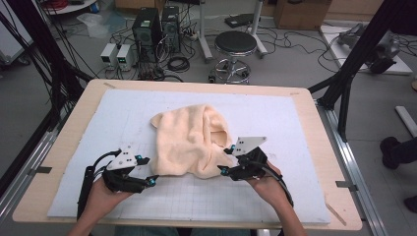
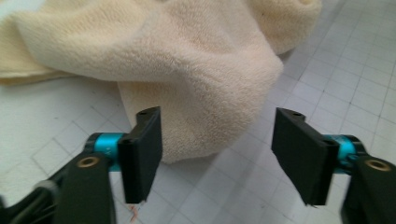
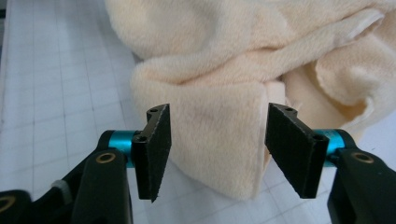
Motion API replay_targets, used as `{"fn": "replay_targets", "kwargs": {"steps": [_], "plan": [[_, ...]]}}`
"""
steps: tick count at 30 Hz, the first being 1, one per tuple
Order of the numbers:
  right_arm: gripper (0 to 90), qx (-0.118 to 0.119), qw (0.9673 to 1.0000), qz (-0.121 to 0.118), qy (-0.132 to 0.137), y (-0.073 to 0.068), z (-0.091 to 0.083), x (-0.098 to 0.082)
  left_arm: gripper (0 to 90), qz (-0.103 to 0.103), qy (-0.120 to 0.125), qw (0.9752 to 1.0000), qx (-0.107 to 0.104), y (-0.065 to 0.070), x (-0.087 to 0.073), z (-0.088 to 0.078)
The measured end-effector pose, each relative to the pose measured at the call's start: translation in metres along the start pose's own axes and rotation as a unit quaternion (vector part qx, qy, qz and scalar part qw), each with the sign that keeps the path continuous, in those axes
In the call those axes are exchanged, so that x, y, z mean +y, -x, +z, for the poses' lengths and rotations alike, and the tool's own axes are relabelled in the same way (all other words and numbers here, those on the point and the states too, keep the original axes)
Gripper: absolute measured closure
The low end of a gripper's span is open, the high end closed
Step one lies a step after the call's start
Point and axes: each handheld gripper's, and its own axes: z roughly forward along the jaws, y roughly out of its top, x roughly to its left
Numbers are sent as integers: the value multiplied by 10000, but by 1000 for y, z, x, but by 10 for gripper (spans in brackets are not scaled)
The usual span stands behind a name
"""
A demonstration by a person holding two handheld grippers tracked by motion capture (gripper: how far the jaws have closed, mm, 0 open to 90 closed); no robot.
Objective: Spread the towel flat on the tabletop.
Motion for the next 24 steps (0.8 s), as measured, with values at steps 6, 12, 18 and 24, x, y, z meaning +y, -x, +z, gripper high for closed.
{"fn": "replay_targets", "kwargs": {"steps": [6,12,18,24], "plan": [[440,193,9994,-70,-264,3,16,-13,520,-213,-331,9987,-320,-10,0,17],[720,327,9976,-79,-597,5,37,-23,690,-280,-620,9965,-491,-15,0,31],[835,388,9981,-203,-423,3,29,-21,789,-334,-565,9968,-453,-18,1,27],[835,450,9988,-159,57,-6,-9,-18,791,-7,-295,9989,-353,-7,15,-10]]}}
